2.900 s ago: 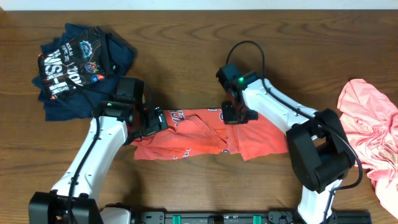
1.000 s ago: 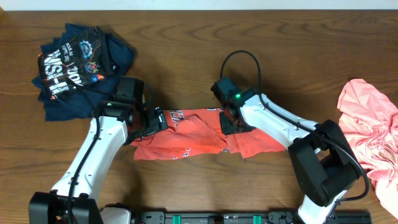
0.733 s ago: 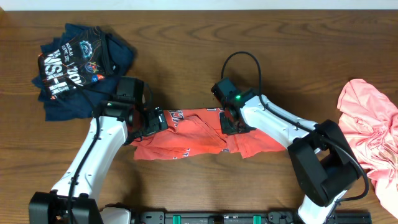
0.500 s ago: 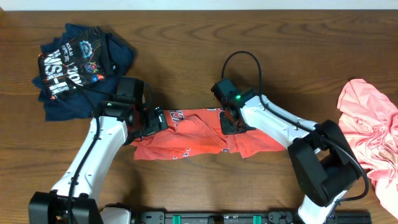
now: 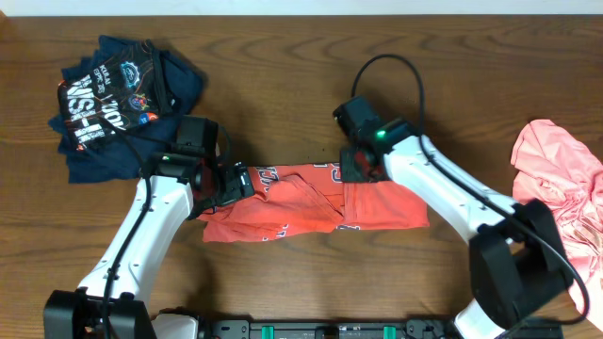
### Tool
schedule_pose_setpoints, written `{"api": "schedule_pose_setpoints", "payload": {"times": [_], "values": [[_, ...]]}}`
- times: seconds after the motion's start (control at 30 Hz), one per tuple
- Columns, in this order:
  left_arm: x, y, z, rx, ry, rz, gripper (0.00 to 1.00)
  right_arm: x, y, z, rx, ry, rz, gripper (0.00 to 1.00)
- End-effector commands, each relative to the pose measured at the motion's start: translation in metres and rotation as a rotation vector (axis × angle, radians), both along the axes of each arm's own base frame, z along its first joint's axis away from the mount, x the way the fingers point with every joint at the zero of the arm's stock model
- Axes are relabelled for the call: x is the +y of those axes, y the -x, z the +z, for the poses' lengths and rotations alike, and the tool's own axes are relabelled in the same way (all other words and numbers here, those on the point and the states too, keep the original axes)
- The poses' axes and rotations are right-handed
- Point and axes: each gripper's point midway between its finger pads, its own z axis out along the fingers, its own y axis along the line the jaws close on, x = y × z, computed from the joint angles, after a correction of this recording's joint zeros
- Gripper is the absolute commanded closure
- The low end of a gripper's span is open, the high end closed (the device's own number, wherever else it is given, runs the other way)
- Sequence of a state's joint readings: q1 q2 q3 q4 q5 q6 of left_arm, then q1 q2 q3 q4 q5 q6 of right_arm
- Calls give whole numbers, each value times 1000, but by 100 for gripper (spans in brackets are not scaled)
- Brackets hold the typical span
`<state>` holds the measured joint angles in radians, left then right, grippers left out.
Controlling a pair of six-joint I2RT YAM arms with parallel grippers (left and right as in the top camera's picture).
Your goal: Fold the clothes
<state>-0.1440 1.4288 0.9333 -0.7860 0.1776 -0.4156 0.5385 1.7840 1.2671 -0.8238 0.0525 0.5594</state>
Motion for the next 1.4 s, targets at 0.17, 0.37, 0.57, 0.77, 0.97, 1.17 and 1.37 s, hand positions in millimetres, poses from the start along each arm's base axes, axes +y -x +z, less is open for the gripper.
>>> {"api": "schedule_pose_setpoints", "payload": {"times": [0.17,0.37,0.57,0.77,0.97,1.17,1.37], "values": [[0,-4,5,-11,4,7,5,10,18,-17,74,-7,22,99],[0,-4,5,-10,4,6,5,22,29,-23,92,6,84,98],[1,-3,5,-14,-9,-33,5,30,39,-19,124,-18,248,73],[11,-4,4,-32,-90,-137,2,-3,25,16,122,22,196,65],[11,-6,-4,-24,-106,-223,2,-34,15,42,113,12,104,63],[12,4,-32,78,-109,-228,2,-52,21,42,159,32,62,62],[25,5,-56,155,-184,-225,2,-57,24,42,168,53,58,61]]}}
